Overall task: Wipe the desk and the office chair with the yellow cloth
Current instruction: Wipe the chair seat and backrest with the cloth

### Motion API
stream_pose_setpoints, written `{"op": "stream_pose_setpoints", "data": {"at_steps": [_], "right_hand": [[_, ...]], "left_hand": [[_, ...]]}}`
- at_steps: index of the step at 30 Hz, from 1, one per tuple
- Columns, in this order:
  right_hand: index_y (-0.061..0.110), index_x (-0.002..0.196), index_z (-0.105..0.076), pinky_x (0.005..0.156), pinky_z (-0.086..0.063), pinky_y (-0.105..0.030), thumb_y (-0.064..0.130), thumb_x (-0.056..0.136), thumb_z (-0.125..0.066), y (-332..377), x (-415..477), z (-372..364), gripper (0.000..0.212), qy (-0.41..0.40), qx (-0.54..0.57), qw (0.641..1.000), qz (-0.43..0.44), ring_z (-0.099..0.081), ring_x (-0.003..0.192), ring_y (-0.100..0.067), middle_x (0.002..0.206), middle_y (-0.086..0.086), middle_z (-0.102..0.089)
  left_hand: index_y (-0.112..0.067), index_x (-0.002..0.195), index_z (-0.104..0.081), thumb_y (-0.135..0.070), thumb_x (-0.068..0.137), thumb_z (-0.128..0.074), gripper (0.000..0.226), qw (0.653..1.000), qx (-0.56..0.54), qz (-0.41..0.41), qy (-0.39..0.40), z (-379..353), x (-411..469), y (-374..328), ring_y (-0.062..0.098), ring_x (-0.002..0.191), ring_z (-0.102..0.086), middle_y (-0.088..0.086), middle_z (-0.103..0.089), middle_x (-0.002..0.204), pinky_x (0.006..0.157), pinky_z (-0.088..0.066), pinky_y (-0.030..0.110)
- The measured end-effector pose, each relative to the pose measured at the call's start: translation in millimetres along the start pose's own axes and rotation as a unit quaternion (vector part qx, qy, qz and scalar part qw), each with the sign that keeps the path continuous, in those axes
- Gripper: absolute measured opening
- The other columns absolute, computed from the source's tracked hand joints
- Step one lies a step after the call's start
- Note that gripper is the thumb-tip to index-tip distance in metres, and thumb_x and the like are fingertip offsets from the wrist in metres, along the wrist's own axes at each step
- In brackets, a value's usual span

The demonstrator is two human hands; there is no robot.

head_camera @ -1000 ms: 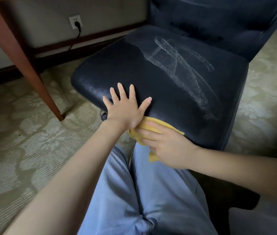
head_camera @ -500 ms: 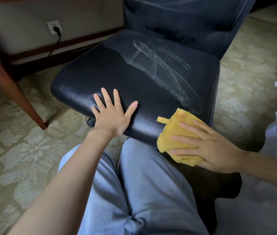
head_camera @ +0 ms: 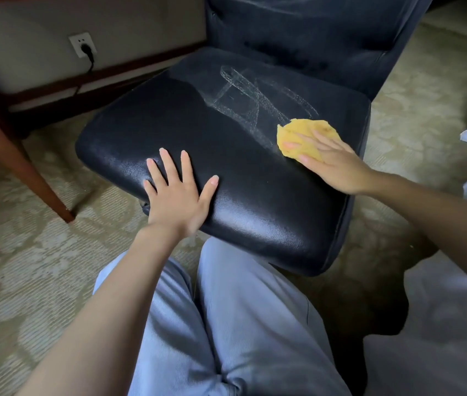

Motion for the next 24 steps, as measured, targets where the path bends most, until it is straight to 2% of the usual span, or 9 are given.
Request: {"op": "stream_pose_setpoints", "data": {"at_steps": [4, 7, 9, 10, 12, 14, 17, 21, 24], "right_hand": [[0.05, 0.146, -0.003, 0.115, 0.004, -0.034, 0.064, 0.092, -0.019, 17.8, 33.8, -4.6, 0.058, 0.036, -0.003, 0.997, -0.068, 0.011, 0.145, -0.01, 0.159, 0.006, -0.003], [0.046, 0.148, -0.004, 0.113, 0.007, -0.035, 0.059, 0.094, -0.016, 71.9, 47.2, -15.0, 0.056, 0.057, -0.012, 0.998, -0.015, 0.015, 0.144, -0.009, 0.158, 0.016, -0.006], [0.048, 0.147, -0.006, 0.114, 0.009, -0.038, 0.056, 0.096, -0.014, 117.8, 45.7, -25.2, 0.052, 0.067, -0.046, 0.995, 0.061, 0.015, 0.144, -0.012, 0.157, 0.02, 0.001], [0.051, 0.146, -0.006, 0.115, 0.01, -0.041, 0.055, 0.097, -0.014, 137.3, 41.2, -30.3, 0.049, 0.071, -0.06, 0.991, 0.093, 0.015, 0.144, -0.015, 0.157, 0.019, 0.004], [0.052, 0.145, -0.011, 0.115, 0.01, -0.046, 0.054, 0.097, -0.014, 167.8, 27.9, -38.2, 0.048, 0.073, -0.083, 0.984, 0.138, 0.016, 0.144, -0.019, 0.157, 0.017, 0.007], [0.049, 0.145, -0.021, 0.115, 0.01, -0.048, 0.056, 0.097, -0.017, 193.7, 7.9, -46.9, 0.049, 0.066, -0.112, 0.975, 0.179, 0.016, 0.144, -0.021, 0.158, 0.015, 0.006], [0.048, 0.139, -0.033, 0.114, 0.01, -0.051, 0.055, 0.096, -0.025, 228.5, -36.0, -63.0, 0.045, 0.029, -0.182, 0.947, 0.263, 0.011, 0.145, -0.027, 0.159, 0.01, -0.007], [0.035, 0.124, -0.057, 0.114, -0.004, -0.054, 0.044, 0.092, -0.035, 246.4, -87.5, -80.7, 0.04, -0.006, -0.279, 0.891, 0.359, -0.01, 0.144, -0.033, 0.149, 0.006, -0.032], [0.034, 0.119, -0.061, 0.114, -0.017, -0.051, 0.044, 0.09, -0.038, 233.9, -109.3, -78.4, 0.038, -0.038, -0.284, 0.876, 0.388, -0.024, 0.141, -0.029, 0.142, 0.008, -0.044]], "left_hand": [[-0.021, 0.153, 0.003, -0.051, 0.099, -0.017, 0.064, 0.997, -0.07, 0.004, 0.021, 2.2, 10.4, 12.4, 0.034, 0.143, 0.022, 0.009, 0.019, 0.158, 0.115, 0.007, 0.051], [-0.022, 0.153, -0.011, -0.038, 0.103, -0.012, 0.052, 0.986, -0.161, -0.008, 0.034, 15.6, 20.8, 25.9, 0.03, 0.145, 0.017, 0.008, 0.009, 0.16, 0.115, 0.006, 0.049], [-0.021, 0.147, -0.034, -0.036, 0.104, -0.012, 0.05, 0.973, -0.228, -0.014, 0.013, 33.1, 25.0, 37.9, 0.025, 0.147, 0.001, 0.008, -0.015, 0.159, 0.116, -0.004, 0.039], [-0.022, 0.136, -0.048, -0.038, 0.104, -0.013, 0.05, 0.965, -0.262, -0.007, -0.004, 41.3, 26.1, 44.6, 0.022, 0.145, -0.016, 0.005, -0.033, 0.151, 0.113, -0.013, 0.034], [-0.025, 0.11, -0.055, -0.043, 0.103, -0.015, 0.045, 0.953, -0.302, 0.01, -0.029, 52.5, 26.2, 51.1, 0.012, 0.12, -0.041, -0.007, -0.051, 0.123, 0.097, -0.026, 0.025], [-0.028, 0.117, -0.056, -0.046, 0.102, -0.016, 0.046, 0.943, -0.328, 0.031, -0.044, 56.8, 26.0, 51.8, 0.006, 0.114, -0.04, -0.014, -0.049, 0.12, 0.095, -0.024, 0.022], [-0.024, 0.139, -0.046, -0.046, 0.102, -0.014, 0.054, 0.95, -0.31, 0.033, -0.037, 54.9, 25.7, 43.4, 0.016, 0.141, -0.025, -0.004, -0.041, 0.147, 0.11, -0.017, 0.027], [-0.025, 0.15, -0.026, -0.042, 0.103, -0.012, 0.052, 0.968, -0.252, 0.014, 0.004, 44.5, 19.2, 22.4, 0.021, 0.148, -0.003, 0.002, -0.016, 0.159, 0.118, -0.004, 0.04], [-0.027, 0.152, -0.019, -0.037, 0.103, -0.011, 0.05, 0.98, -0.195, -0.007, 0.051, 30.6, 16.1, 10.6, 0.029, 0.147, 0.008, 0.004, -0.003, 0.161, 0.118, -0.001, 0.047]]}}
Point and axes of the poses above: each hand's wrist, its own x-axis towards the middle knuckle, its own z-axis out of the back of the hand, y = z × x, the point moved 10 cm from there along x, towards the middle knuckle
